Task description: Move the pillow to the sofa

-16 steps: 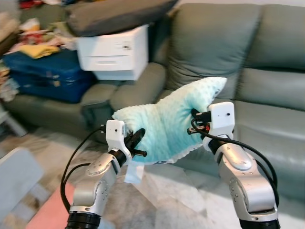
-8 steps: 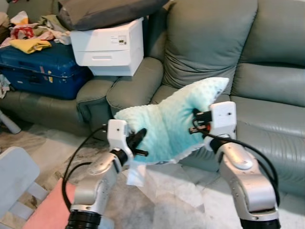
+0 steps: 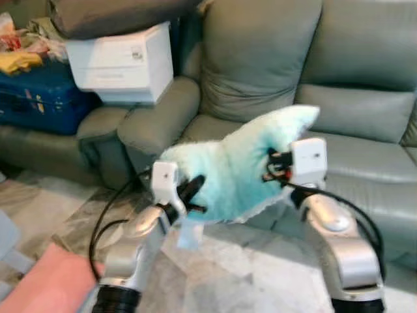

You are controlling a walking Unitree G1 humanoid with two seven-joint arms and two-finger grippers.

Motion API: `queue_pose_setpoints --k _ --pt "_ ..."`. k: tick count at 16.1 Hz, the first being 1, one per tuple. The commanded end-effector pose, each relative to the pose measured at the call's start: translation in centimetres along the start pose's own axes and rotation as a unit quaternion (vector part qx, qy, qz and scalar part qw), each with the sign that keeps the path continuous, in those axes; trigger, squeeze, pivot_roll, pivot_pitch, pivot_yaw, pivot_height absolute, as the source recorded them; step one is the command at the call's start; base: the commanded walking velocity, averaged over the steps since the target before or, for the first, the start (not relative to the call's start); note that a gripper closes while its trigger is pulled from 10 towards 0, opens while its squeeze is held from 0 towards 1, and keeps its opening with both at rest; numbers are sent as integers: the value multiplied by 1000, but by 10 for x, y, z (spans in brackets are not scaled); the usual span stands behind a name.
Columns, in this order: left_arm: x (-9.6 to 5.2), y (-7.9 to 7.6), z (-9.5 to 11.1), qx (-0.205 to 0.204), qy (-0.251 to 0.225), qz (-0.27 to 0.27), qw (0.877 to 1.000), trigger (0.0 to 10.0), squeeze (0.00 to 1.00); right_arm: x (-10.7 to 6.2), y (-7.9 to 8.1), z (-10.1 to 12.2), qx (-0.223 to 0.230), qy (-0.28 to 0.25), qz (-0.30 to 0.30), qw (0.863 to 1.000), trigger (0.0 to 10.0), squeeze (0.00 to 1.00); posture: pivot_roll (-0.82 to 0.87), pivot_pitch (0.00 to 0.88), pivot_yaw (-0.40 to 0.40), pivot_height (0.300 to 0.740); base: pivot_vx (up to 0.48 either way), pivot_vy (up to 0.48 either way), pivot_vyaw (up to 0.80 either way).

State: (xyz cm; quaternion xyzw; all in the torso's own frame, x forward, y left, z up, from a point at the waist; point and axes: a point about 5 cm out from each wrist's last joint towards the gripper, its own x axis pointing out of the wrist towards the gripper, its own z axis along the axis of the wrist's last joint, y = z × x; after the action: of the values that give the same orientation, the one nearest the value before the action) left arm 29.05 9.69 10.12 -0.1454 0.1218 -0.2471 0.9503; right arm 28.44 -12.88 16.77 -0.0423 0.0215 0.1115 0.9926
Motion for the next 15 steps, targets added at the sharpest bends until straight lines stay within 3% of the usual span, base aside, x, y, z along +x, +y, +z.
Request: queue_pose_setpoints --k 1,4,15 --pt "2 -4 7 4 -12 -11 1000 10000 0 1 1 7 -3 -16 3 1000 10000 0 -165 0 69 740 0 -379 0" --pt "2 -4 7 4 -12 -10 1000 10000 0 1 1 7 -3 -16 2 1000 10000 0 -165 0 70 740 0 -376 0" --pt "3 -4 13 -13 -37 -21 999 10000 0 1 0 8 -7 -16 1 1000 10000 0 -170 0 70 740 0 0 0"
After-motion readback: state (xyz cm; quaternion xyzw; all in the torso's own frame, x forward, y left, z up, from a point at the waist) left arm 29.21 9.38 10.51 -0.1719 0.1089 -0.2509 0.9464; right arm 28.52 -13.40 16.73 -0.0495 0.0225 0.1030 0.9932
